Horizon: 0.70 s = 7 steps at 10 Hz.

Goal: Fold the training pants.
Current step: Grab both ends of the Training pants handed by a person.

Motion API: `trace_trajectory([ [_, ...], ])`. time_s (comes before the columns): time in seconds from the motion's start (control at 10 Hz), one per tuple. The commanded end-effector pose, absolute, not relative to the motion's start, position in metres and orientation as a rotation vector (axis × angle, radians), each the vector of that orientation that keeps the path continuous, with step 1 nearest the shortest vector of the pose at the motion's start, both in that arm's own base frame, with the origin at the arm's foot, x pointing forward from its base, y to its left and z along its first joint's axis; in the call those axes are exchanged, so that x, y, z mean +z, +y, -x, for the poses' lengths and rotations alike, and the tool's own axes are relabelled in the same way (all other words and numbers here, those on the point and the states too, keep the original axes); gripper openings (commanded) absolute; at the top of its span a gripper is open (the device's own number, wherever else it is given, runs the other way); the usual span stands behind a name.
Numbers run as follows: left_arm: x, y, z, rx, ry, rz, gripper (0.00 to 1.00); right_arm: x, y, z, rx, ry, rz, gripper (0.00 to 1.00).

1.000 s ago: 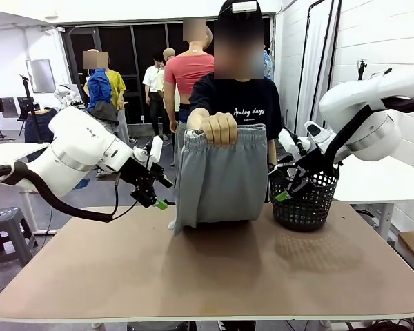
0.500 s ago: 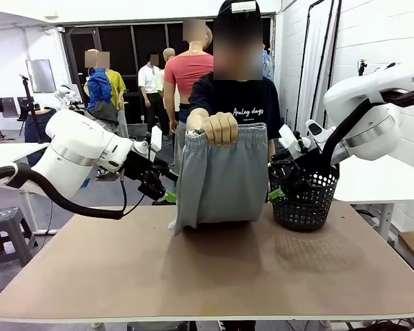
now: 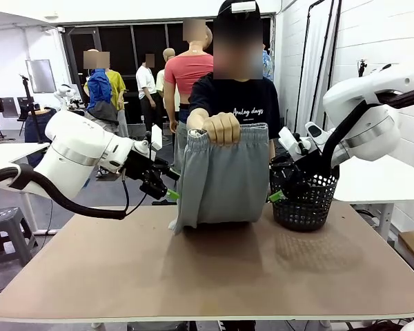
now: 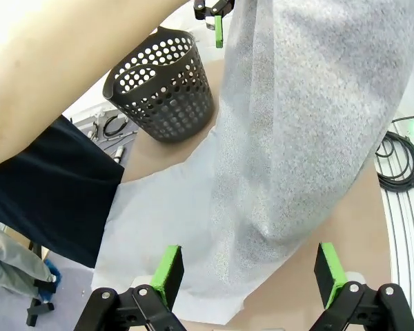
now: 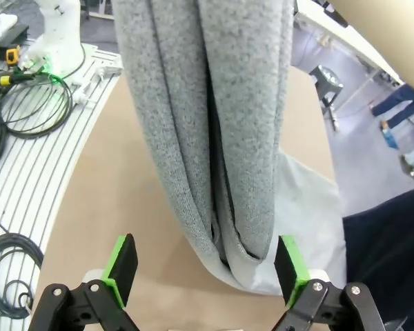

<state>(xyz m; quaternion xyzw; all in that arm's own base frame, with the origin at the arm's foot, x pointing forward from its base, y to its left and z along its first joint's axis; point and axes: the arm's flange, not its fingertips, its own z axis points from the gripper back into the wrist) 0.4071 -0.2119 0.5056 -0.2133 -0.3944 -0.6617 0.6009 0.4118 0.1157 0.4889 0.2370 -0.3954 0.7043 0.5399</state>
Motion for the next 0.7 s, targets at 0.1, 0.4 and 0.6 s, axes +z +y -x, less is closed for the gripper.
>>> trace_trajectory([
  [0.1, 0.502, -0.221, -0.409, -1.511, -0.997, 0.582, 1.0, 0.489, 0.123, -0.413, 1.661, -1.082, -0.664, 1.0],
  [0.4, 0.499, -0.23, -0.407, -1.527, -1.034, 0.667, 1.0, 0.477, 0.131, -0.413, 1.673, -1.145, -0.745, 1.0],
  [0.6, 0.5, -0.233, -0.399, -1.528, -1.033, 0.736, 1.0, 0.476, 0.133, -0.413, 1.66, -1.171, -0.799, 1.0],
])
